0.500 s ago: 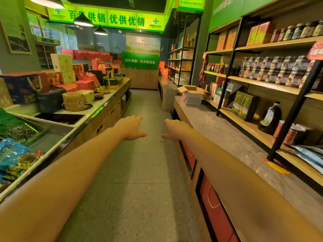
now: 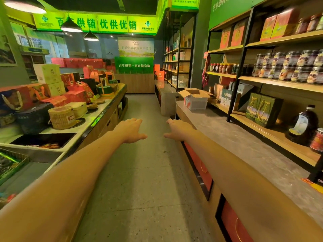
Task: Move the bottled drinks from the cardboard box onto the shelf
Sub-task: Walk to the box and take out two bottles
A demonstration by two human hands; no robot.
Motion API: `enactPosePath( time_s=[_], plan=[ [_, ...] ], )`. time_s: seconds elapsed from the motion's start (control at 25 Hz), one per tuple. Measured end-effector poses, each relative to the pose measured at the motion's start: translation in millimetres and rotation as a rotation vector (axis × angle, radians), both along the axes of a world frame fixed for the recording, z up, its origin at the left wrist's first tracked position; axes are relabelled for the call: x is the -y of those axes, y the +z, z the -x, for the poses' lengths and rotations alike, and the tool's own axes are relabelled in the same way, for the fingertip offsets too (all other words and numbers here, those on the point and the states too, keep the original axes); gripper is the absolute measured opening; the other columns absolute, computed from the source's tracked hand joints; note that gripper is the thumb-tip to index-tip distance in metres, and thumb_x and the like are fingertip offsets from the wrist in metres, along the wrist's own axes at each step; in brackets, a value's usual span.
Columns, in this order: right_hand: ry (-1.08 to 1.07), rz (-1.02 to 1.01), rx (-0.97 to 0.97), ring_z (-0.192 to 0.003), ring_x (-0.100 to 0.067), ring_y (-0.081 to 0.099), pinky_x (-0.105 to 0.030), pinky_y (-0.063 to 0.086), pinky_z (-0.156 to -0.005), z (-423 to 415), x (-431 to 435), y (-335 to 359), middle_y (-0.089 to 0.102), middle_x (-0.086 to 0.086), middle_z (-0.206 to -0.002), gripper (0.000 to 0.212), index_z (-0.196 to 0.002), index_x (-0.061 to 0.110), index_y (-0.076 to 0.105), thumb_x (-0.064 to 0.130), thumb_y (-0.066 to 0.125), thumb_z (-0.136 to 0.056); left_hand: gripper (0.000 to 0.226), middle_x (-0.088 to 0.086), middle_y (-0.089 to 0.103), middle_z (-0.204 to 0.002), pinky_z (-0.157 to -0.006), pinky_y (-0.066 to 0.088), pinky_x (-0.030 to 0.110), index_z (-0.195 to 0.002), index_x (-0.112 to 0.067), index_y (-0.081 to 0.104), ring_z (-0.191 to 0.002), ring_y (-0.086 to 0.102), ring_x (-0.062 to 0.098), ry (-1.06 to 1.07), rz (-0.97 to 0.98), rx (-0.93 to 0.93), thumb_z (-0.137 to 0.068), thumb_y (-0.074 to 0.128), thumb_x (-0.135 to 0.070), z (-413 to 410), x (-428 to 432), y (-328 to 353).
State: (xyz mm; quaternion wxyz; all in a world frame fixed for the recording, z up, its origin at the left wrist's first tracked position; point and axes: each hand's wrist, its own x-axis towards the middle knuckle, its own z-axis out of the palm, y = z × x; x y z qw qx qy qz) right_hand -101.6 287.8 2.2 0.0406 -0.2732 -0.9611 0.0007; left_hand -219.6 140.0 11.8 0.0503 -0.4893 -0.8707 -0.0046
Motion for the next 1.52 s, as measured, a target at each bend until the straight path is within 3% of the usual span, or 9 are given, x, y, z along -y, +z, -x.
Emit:
enactPosePath(
  time_s=[1.08,1.52],
  plan=[
    [0.068,0.001,0.008,-0.131,-0.028,0.043,-0.043,0.04,-0.103,437,-510,-23,0.044,-0.01,-0.143,0.064,-0.143,0.012,0.03,0.043,0.053,-0.092,0.076,0.01,0.038,-0.147,-0.107,0.035,0.04,-0.146,-0.012,0.024,-0.132,0.04,0.028,0.06,-0.001,-0.012,-0.089,0.048,-0.055,426,-519,-26],
    [-0.053,0.064,-0.084,-0.133,-0.028,0.04,-0.044,0.039,-0.107,671,-731,-20,0.041,-0.009,-0.146,0.063,-0.143,0.013,0.031,0.04,0.054,-0.091,0.078,0.011,0.035,-0.148,-0.108,0.034,0.04,-0.147,-0.012,0.022,-0.134,0.038,0.029,-0.044,0.011,-0.027,-0.088,0.049,-0.056,676,-753,-12]
  ],
)
